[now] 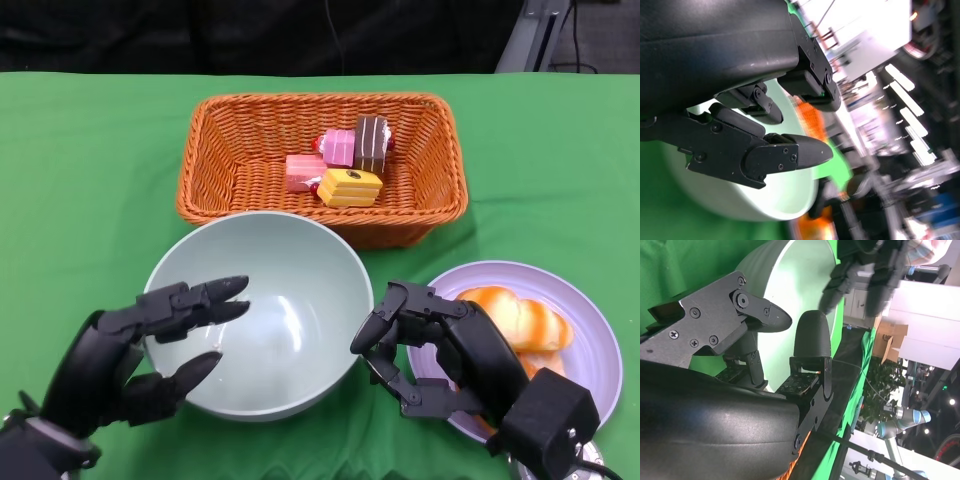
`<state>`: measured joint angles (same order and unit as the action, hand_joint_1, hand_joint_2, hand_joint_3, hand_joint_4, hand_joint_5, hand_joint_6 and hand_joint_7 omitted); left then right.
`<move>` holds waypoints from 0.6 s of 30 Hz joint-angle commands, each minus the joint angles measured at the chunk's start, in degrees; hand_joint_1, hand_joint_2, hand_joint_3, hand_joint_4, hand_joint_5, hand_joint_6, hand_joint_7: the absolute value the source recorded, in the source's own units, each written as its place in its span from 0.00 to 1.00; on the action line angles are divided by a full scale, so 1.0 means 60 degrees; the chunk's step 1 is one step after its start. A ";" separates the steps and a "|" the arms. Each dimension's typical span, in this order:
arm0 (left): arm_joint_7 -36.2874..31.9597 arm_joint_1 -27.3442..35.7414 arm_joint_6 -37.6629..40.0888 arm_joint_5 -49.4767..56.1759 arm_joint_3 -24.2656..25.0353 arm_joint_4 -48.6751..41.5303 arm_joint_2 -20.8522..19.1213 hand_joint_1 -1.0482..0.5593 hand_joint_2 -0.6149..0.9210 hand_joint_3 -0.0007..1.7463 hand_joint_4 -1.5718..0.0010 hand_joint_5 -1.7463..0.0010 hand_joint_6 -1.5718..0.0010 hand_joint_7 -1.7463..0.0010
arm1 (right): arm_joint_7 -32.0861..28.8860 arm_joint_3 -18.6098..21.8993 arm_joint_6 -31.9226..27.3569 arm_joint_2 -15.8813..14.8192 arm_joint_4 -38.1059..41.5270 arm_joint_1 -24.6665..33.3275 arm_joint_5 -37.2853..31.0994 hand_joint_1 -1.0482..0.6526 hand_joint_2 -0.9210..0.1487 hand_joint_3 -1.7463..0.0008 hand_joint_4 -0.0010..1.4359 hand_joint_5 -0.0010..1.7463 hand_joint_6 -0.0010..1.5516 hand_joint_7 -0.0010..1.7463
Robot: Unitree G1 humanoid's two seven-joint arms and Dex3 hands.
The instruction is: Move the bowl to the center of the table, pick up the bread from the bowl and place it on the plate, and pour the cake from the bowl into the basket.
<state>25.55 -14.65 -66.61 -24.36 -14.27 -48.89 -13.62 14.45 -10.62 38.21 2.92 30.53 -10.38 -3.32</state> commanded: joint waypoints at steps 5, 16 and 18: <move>0.1241 0.0188 0.0498 -0.0447 0.1287 0.0576 0.0859 0.41 1.00 0.17 0.38 0.95 0.42 0.96 | -0.0036 0.0038 0.0029 -0.0074 -0.0167 0.0149 0.0056 0.51 0.36 0.44 0.52 0.91 0.43 0.77; 0.1753 0.0534 0.1231 0.0231 0.1971 0.1455 0.1334 0.60 0.89 0.35 0.40 0.45 0.33 0.62 | 0.0108 0.0003 0.0059 -0.0044 -0.0554 0.0319 0.0217 0.52 0.37 0.43 0.51 0.92 0.43 0.77; 0.1849 0.0564 0.1298 0.0370 0.1976 0.1550 0.1365 0.60 0.84 0.45 0.45 0.31 0.39 0.49 | 0.0140 -0.0009 0.0065 -0.0040 -0.0793 0.0422 0.0242 0.52 0.38 0.42 0.52 0.91 0.43 0.77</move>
<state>35.83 -12.00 -59.35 -22.54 -3.00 -40.55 -5.10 15.07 -10.66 38.04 3.19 27.71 -8.69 -2.83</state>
